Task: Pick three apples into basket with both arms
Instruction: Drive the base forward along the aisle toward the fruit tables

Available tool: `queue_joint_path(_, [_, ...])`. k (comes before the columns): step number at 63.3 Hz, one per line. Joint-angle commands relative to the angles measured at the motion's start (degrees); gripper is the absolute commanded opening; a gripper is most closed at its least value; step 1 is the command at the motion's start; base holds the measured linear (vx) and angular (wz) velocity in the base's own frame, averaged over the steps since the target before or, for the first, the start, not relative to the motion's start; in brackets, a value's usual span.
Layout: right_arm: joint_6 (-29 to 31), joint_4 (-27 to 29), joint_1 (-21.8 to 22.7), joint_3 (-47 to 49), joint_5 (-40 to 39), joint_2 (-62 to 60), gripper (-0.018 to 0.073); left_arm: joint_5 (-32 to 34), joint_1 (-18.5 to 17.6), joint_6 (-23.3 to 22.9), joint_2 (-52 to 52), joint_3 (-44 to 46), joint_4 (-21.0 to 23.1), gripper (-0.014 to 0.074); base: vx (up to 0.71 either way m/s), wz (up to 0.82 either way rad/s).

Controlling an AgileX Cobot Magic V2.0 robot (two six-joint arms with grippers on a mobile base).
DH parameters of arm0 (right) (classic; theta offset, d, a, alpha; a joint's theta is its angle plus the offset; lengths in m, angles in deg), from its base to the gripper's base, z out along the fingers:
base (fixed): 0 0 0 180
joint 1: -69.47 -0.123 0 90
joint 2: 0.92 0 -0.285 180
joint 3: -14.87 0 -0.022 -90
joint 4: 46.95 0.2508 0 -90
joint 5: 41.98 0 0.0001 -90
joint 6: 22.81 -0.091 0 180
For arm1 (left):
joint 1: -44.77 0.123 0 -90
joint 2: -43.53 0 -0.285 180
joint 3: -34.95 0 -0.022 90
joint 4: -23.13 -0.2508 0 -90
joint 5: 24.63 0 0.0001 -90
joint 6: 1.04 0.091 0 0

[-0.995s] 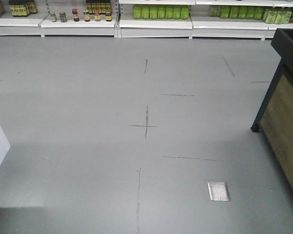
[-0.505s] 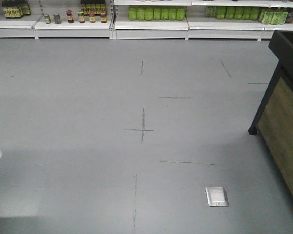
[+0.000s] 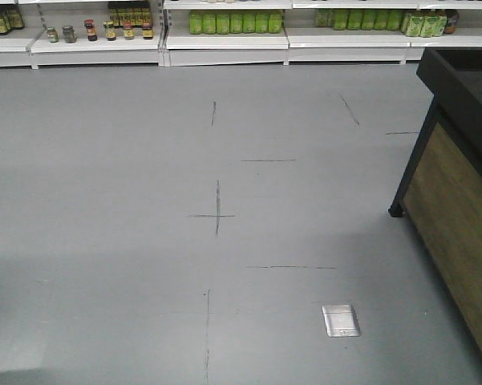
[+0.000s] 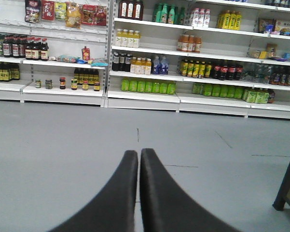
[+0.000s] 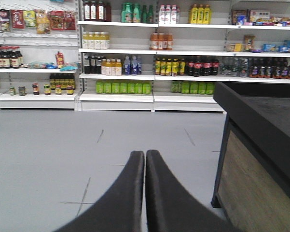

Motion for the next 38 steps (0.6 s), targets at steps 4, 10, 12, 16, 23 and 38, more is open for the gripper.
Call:
queue_joint_path(4, [0.6, -0.7, 0.0, -0.8, -4.5, -0.8, -0.0009, 4.4, -0.4, -0.3, -0.9, -0.3, 0.5, -0.0006, 0.03, -0.18])
queue_joint_path(10, [0.6, -0.7, 0.0, -0.8, -4.5, -0.8, -0.0009, 4.4, -0.4, -0.3, -0.9, -0.3, 0.5, -0.0006, 0.04, -0.24])
queue_joint_path(12, [0.6, -0.7, 0.0, -0.8, -4.5, -0.8, -0.0009, 4.4, -0.4, -0.3, -0.9, -0.3, 0.5, -0.0006, 0.04, -0.26])
queue_joint_path(16, [0.6, -0.7, 0.0, -0.8, -4.5, -0.8, -0.0009, 4.4, -0.4, -0.3, -0.9, -0.3, 0.5, -0.0006, 0.05, -0.28])
queue_joint_path(23, [0.6, -0.7, 0.0, -0.8, -4.5, -0.8, -0.0009, 4.4, -0.4, -0.3, -0.9, -0.3, 0.5, -0.0006, 0.06, -0.32])
queue_joint_path(38, [0.6, -0.7, 0.0, -0.8, -4.5, -0.8, -0.0009, 4.4, -0.4, -0.3, -0.9, -0.3, 0.5, -0.0006, 0.07, -0.34])
